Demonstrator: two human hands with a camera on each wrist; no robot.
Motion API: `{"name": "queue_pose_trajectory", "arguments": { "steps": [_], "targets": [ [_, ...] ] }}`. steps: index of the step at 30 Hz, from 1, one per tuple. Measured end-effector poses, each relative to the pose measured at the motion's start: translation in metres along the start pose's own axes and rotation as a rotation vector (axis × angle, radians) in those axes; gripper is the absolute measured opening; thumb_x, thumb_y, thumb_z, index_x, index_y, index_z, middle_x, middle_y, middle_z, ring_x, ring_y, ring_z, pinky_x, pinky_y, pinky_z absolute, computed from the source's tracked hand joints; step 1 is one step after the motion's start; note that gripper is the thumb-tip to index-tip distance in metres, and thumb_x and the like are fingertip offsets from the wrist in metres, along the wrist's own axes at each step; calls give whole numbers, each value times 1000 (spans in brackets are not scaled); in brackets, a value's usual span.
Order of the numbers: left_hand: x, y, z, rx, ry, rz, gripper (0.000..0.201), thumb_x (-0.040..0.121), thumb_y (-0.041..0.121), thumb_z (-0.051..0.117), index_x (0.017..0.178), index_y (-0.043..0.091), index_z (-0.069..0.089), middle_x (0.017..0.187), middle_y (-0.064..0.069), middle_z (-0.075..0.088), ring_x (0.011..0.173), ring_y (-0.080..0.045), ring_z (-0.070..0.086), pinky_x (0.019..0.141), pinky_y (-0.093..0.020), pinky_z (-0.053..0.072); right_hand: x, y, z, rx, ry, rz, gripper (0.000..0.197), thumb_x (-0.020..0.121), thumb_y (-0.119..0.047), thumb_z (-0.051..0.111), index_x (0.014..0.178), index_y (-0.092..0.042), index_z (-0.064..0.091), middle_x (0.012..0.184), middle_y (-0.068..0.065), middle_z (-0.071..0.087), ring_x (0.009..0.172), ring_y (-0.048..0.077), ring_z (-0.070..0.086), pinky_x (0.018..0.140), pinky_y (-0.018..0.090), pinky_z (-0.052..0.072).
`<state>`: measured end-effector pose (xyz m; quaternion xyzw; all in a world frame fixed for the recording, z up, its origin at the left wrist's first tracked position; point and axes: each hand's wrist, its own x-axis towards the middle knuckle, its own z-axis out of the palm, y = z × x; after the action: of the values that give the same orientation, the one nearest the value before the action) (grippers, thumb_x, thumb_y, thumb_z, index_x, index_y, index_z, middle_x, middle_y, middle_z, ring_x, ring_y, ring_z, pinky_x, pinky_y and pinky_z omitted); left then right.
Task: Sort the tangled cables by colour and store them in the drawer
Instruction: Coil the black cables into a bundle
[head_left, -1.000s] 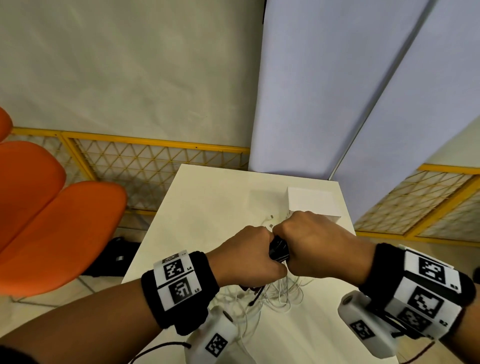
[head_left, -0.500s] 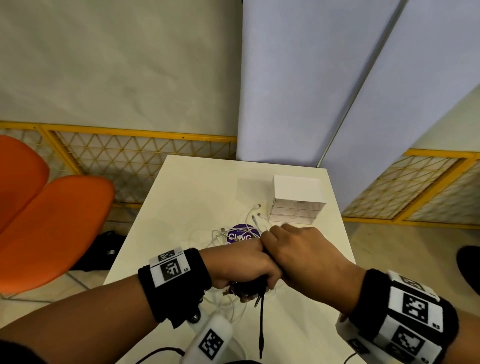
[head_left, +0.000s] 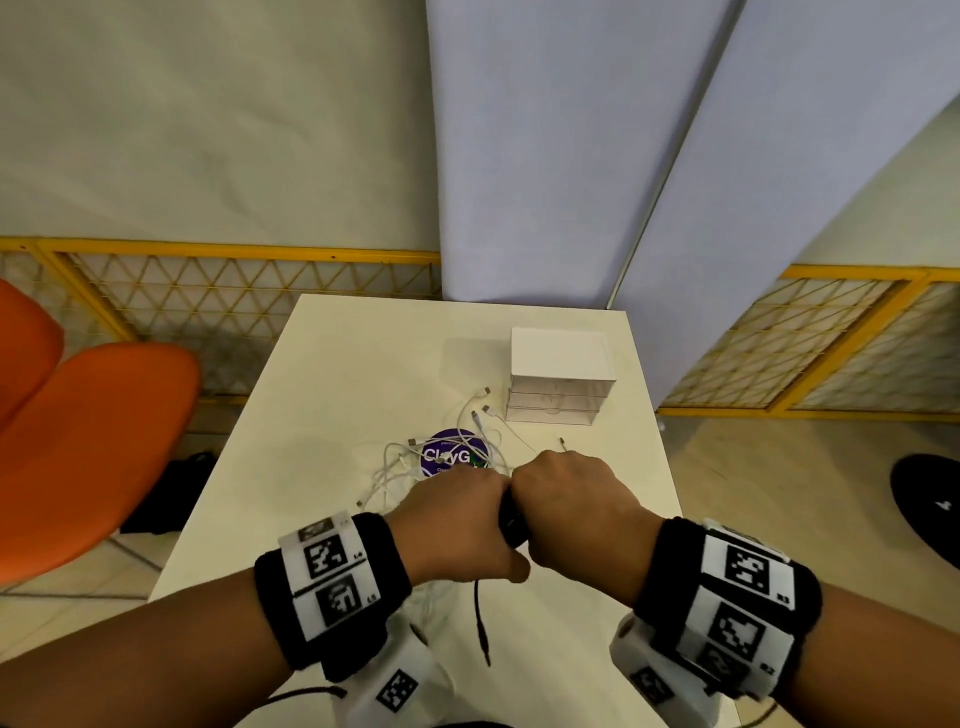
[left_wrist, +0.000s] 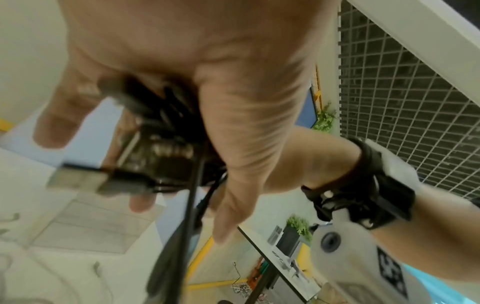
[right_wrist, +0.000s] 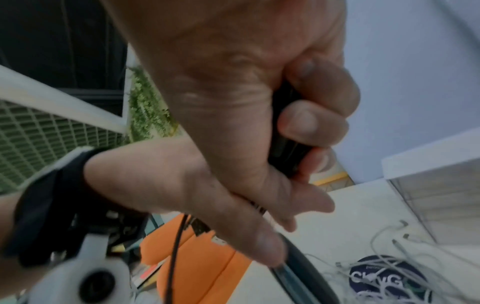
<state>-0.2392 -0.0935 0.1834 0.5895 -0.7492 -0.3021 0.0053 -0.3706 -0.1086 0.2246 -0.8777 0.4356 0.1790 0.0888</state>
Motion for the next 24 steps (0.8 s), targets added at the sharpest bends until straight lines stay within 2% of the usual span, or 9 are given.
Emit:
{"name": "queue_pose_trajectory", "arguments": {
  "steps": [3,5,7,10,12,14,17,20,24],
  "targets": [
    [-2,6,11,163,170,-18,29,67,43,75,88,28,62,83,9,67,79,-14,63,61,-24,41,7,0,4,88,-25,37,27,85,-25,68,110,-15,65,108,6,67,93,25,65,70,30,46],
    [0,3,14,187,209,-15,26,75,38,70,98,30,61,91,7,68,85,-17,64,66,-26,43,9,0,4,130,-33,48,26,85,-25,67,109,-15,64,107,6,66,86,23,61,67,29,42],
    [2,-4,16,162,178,13,14,79,29,64,90,29,56,89,4,67,81,-20,61,64,-27,41,9,0,5,154,-42,46,24,85,-22,65,107,-14,62,105,7,65,78,22,52,66,29,41],
    [0,-16,15,71,53,52,15,76,15,58,76,25,47,80,0,64,75,-23,60,63,-33,47,10,-5,7,163,-64,40,21,85,-21,64,105,-13,61,95,6,59,75,20,48,65,29,41],
    [-1,-25,13,30,-2,98,9,74,11,56,76,18,51,79,-4,65,74,-25,61,65,-39,52,10,-9,6,163,-76,38,22,85,-20,64,106,-14,63,88,5,54,74,20,48,66,30,45],
    [0,-36,9,38,-47,126,4,75,10,57,78,13,56,79,-6,65,73,-25,61,65,-40,52,13,-16,4,152,-73,37,23,85,-20,64,108,-14,64,92,7,60,73,20,49,67,30,47],
    [-1,-48,5,-38,-111,137,10,76,16,68,79,10,61,76,-4,66,71,-22,64,67,-41,55,18,-28,3,123,-74,42,24,85,-20,65,108,-14,64,100,8,65,73,21,49,66,30,44],
    [-6,-53,-2,-105,-183,144,25,78,31,81,82,10,67,73,-2,70,69,-19,66,70,-34,56,24,-38,1,89,-88,39,26,83,-22,69,107,-13,65,99,8,65,74,22,52,67,30,45],
    [-7,-71,-1,-52,-138,165,28,71,39,75,83,15,68,79,-2,70,75,-19,66,71,-37,55,33,-51,1,68,-65,41,24,83,-22,67,106,-14,65,101,9,65,88,27,63,66,29,41]
  ]
}}
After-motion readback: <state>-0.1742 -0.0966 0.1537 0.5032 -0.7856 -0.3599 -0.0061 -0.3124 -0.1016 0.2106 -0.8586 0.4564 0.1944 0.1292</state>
